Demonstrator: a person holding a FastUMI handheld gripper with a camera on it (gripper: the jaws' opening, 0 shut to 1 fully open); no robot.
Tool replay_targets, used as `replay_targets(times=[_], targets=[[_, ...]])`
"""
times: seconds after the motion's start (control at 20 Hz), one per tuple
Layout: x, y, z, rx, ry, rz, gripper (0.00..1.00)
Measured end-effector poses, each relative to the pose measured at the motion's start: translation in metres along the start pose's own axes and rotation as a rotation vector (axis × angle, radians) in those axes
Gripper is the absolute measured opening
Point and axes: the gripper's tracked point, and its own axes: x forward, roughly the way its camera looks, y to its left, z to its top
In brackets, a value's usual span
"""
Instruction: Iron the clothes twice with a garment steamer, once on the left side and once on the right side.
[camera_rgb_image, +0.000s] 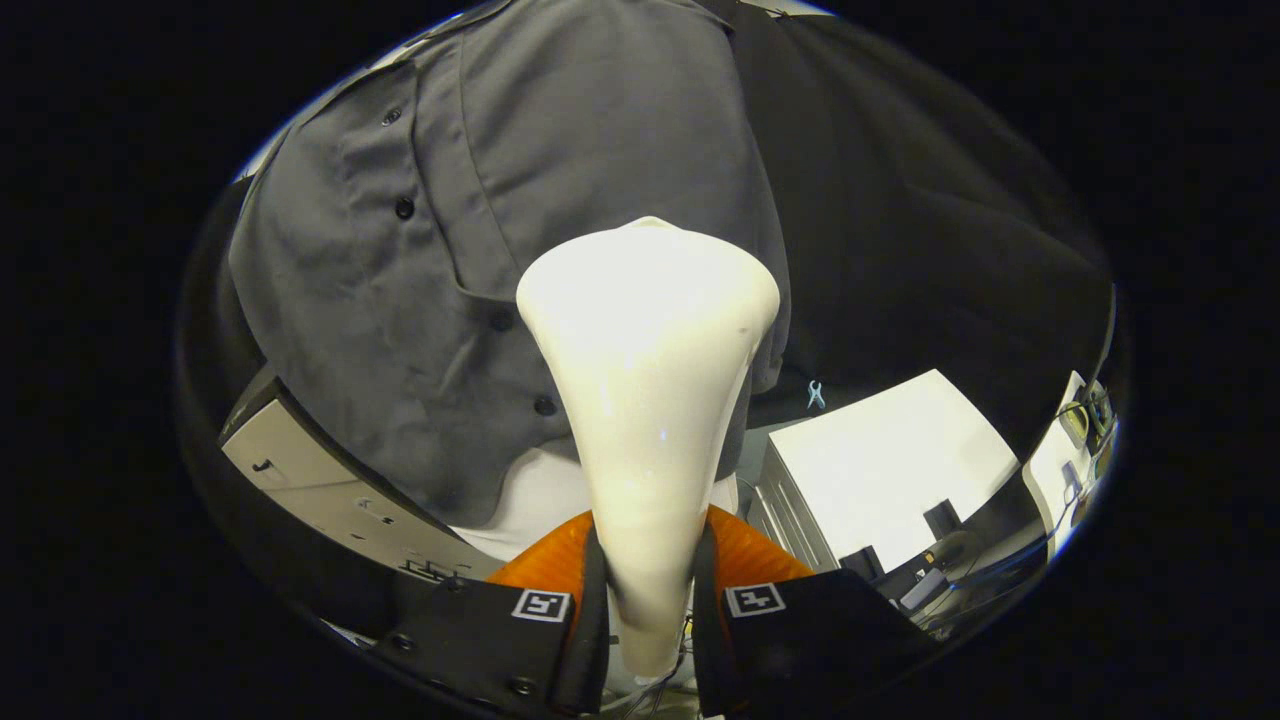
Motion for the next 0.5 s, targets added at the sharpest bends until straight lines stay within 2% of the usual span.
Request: replay_targets(times=[0.25,0.5], targets=[[-0.067,0.041,0.045,0.046,-0.189,-0.048,0.43],[-0.151,0.097,0.083,0.02,-0.36,-0.063,0.42]])
